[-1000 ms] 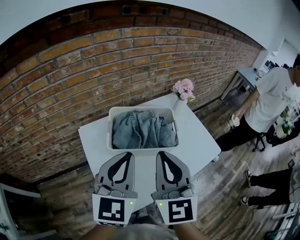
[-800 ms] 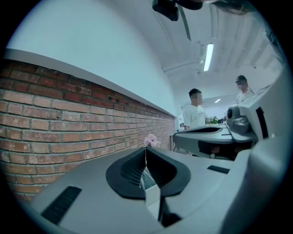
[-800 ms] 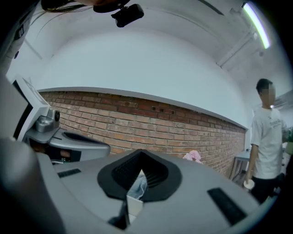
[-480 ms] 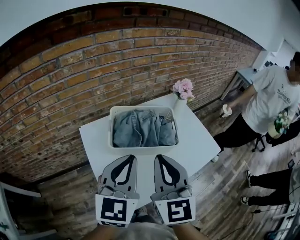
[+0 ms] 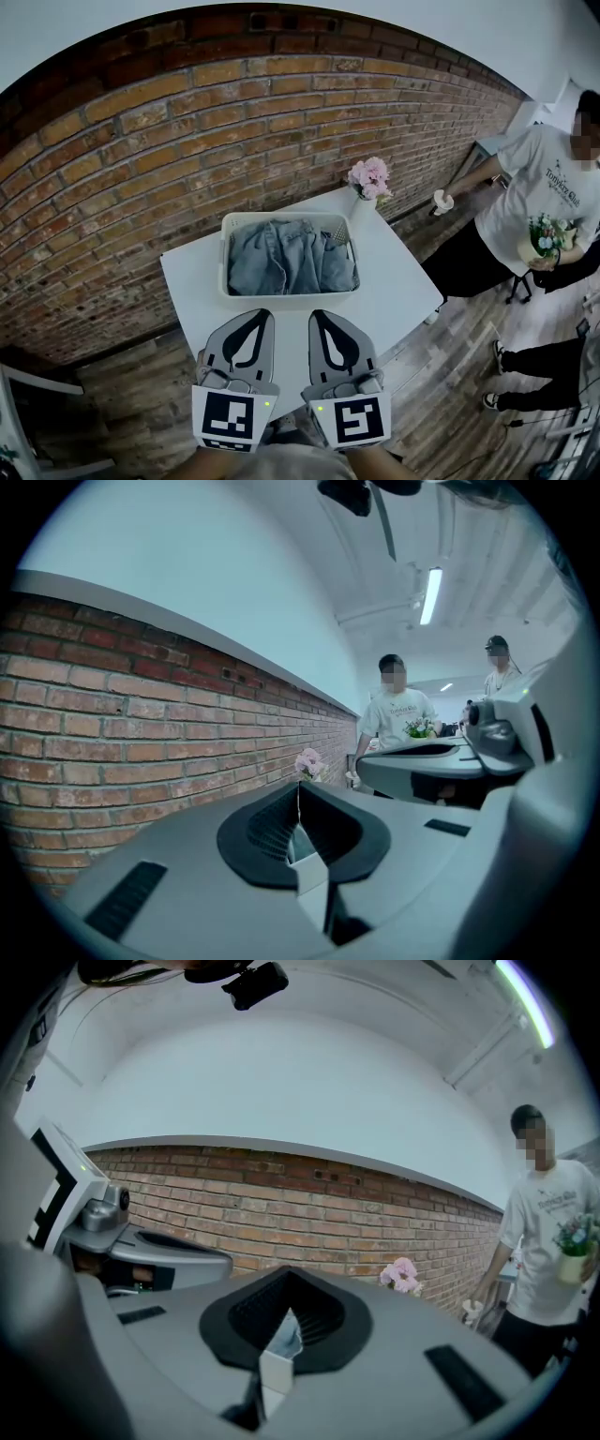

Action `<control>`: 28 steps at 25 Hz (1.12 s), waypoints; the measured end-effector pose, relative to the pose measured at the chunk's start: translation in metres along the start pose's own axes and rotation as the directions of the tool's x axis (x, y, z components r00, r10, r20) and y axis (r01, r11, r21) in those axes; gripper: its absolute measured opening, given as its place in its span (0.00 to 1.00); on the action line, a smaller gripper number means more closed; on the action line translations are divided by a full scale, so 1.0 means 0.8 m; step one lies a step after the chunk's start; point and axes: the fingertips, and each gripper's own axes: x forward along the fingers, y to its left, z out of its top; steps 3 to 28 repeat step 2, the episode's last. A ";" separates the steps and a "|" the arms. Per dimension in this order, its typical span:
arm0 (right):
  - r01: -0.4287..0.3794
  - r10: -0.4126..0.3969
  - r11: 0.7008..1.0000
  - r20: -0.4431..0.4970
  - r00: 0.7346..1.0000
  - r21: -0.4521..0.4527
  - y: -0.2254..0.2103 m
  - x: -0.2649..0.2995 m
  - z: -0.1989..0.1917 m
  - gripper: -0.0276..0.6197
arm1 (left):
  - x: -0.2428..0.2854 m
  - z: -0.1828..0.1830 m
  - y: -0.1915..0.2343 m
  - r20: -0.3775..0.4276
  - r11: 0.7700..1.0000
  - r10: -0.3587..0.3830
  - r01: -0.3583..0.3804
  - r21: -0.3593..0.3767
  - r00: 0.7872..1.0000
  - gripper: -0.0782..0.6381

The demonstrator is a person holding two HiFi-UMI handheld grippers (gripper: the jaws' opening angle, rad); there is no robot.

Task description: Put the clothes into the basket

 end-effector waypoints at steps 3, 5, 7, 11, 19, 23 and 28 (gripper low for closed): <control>-0.001 0.001 1.000 0.001 1.000 -0.005 0.001 0.001 0.000 0.05 | 0.001 0.001 0.000 0.001 1.000 -0.005 0.005 -0.002 1.000 0.13; -0.001 0.001 1.000 0.001 1.000 -0.005 0.001 0.001 0.000 0.05 | 0.001 0.001 0.000 0.001 1.000 -0.005 0.005 -0.002 1.000 0.13; -0.001 0.001 1.000 0.001 1.000 -0.005 0.001 0.001 0.000 0.05 | 0.001 0.001 0.000 0.001 1.000 -0.005 0.005 -0.002 1.000 0.13; -0.001 0.001 1.000 0.001 1.000 -0.005 0.001 0.001 0.000 0.05 | 0.001 0.001 0.000 0.001 1.000 -0.005 0.005 -0.002 1.000 0.13; -0.001 0.001 1.000 0.001 1.000 -0.005 0.001 0.001 0.000 0.05 | 0.001 0.001 0.000 0.001 1.000 -0.005 0.005 -0.002 1.000 0.13; -0.001 0.001 1.000 0.001 1.000 -0.005 0.001 0.001 0.000 0.05 | 0.001 0.001 0.000 0.001 1.000 -0.005 0.005 -0.002 1.000 0.13; -0.001 0.001 1.000 0.001 1.000 -0.005 0.001 0.001 0.000 0.05 | 0.001 0.001 0.000 0.001 1.000 -0.005 0.005 -0.002 1.000 0.13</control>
